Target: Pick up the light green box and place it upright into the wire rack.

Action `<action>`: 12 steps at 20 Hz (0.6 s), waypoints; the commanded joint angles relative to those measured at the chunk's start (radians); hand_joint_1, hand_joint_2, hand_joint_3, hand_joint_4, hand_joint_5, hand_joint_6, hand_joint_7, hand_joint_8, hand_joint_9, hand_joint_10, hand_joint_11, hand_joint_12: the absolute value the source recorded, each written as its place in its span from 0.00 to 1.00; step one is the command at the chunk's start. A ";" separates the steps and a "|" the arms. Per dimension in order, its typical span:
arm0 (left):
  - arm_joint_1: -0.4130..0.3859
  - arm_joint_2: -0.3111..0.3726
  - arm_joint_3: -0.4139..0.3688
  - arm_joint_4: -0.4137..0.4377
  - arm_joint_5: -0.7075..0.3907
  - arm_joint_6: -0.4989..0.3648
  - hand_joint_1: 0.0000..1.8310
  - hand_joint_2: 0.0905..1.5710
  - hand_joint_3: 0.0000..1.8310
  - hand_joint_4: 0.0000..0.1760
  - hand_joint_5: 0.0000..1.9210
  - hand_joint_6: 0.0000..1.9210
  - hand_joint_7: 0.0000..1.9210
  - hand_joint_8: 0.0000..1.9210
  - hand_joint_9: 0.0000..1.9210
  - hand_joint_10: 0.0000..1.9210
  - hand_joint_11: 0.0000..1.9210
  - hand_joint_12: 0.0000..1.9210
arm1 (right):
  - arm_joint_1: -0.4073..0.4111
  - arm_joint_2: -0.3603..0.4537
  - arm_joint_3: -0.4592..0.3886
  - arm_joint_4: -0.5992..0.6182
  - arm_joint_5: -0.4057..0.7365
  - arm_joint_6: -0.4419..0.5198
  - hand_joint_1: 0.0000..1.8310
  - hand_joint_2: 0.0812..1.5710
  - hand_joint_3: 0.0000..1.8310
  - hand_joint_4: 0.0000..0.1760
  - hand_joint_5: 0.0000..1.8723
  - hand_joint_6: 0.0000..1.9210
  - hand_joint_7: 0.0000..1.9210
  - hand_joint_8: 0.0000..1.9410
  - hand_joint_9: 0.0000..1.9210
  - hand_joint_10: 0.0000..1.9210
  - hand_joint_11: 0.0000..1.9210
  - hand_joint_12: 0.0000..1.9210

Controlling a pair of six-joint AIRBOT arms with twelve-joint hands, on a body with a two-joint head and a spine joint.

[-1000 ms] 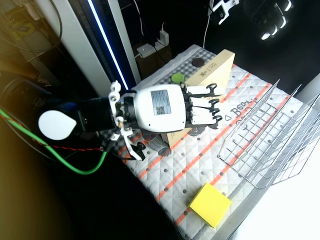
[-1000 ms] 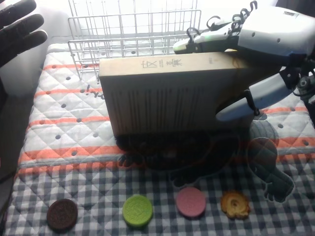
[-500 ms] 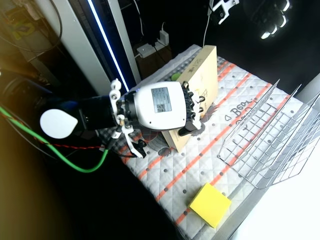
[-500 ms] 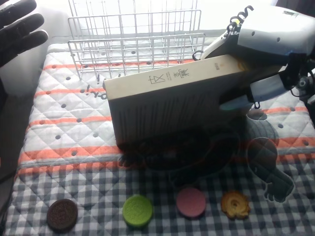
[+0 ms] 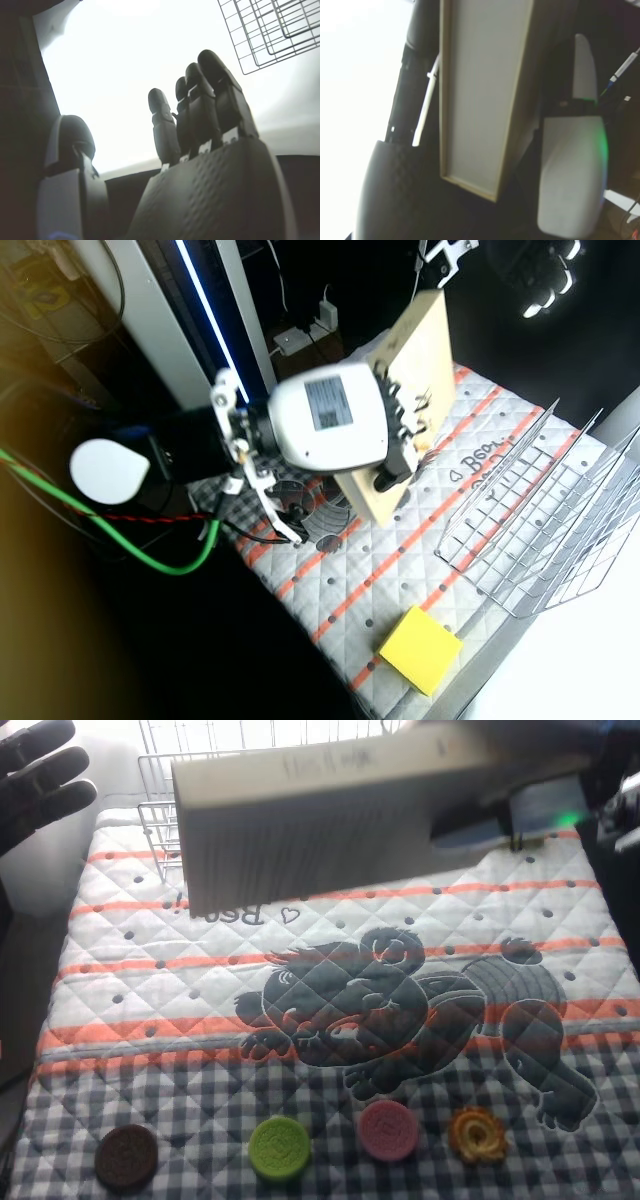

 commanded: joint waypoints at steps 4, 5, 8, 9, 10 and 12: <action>-0.013 0.001 -0.001 -0.031 -0.130 -0.010 0.39 0.57 0.00 0.67 0.27 0.00 0.19 0.00 0.21 0.00 0.08 0.45 | 0.049 0.012 0.008 0.055 0.092 0.004 0.70 0.65 0.00 0.00 0.53 0.44 0.67 0.30 0.78 0.01 0.63 0.42; -0.012 0.001 0.000 -0.032 -0.129 -0.010 0.39 0.57 0.00 0.62 0.27 0.00 0.19 0.00 0.21 0.00 0.08 0.46 | 0.061 0.012 0.012 0.055 0.091 0.004 0.70 0.65 0.00 0.00 0.53 0.42 0.67 0.31 0.78 0.01 0.64 0.42; -0.013 0.000 0.001 -0.032 -0.118 -0.010 0.37 0.57 0.00 0.55 0.27 0.00 0.18 0.00 0.20 0.00 0.05 0.47 | 0.106 0.007 0.037 0.056 0.073 0.003 0.70 0.65 0.00 0.00 0.52 0.46 0.67 0.29 0.77 0.00 0.63 0.42; -0.013 -0.001 0.002 -0.031 -0.117 -0.010 0.37 0.57 0.00 0.51 0.28 0.00 0.18 0.00 0.20 0.00 0.05 0.47 | 0.123 -0.004 0.050 0.056 0.069 0.003 0.70 0.65 0.00 0.00 0.52 0.47 0.68 0.25 0.78 0.00 0.65 0.42; -0.013 -0.001 0.002 -0.031 -0.118 -0.010 0.37 0.57 0.00 0.51 0.28 0.00 0.18 0.00 0.20 0.00 0.05 0.47 | 0.131 -0.012 0.055 0.056 0.064 0.003 0.70 0.65 0.00 0.00 0.52 0.47 0.68 0.25 0.78 0.00 0.65 0.42; -0.014 -0.001 0.003 -0.032 -0.117 -0.010 0.40 0.57 0.00 0.44 0.28 0.00 0.18 0.00 0.20 0.00 0.05 0.47 | 0.146 -0.022 0.067 0.056 0.051 0.003 0.70 0.65 0.00 0.00 0.54 0.43 0.66 0.30 0.79 0.01 0.60 0.51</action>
